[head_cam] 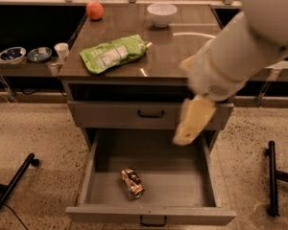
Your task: Pick orange can from middle drawer and place on counter
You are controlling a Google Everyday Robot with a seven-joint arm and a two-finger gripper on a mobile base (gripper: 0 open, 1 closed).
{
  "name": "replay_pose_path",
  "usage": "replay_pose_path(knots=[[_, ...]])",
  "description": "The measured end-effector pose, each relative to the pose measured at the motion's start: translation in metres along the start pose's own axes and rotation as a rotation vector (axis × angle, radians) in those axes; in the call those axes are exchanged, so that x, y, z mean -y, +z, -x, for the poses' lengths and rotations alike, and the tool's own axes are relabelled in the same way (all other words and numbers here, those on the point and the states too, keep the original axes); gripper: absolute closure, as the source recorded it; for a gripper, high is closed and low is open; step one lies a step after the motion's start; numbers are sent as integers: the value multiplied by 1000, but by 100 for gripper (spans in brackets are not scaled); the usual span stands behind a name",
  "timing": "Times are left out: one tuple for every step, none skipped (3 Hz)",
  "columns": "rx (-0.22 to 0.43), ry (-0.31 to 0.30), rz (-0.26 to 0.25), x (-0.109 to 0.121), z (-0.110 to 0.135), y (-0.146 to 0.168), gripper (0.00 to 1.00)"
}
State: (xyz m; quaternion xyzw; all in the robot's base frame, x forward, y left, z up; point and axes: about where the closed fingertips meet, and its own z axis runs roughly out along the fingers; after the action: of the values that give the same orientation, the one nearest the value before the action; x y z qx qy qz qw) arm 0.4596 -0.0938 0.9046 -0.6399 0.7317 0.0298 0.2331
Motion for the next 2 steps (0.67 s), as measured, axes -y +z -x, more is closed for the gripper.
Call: replay_pose_path(knots=[[111, 6, 81, -37, 22, 97, 0], [115, 10, 82, -37, 23, 99, 0]])
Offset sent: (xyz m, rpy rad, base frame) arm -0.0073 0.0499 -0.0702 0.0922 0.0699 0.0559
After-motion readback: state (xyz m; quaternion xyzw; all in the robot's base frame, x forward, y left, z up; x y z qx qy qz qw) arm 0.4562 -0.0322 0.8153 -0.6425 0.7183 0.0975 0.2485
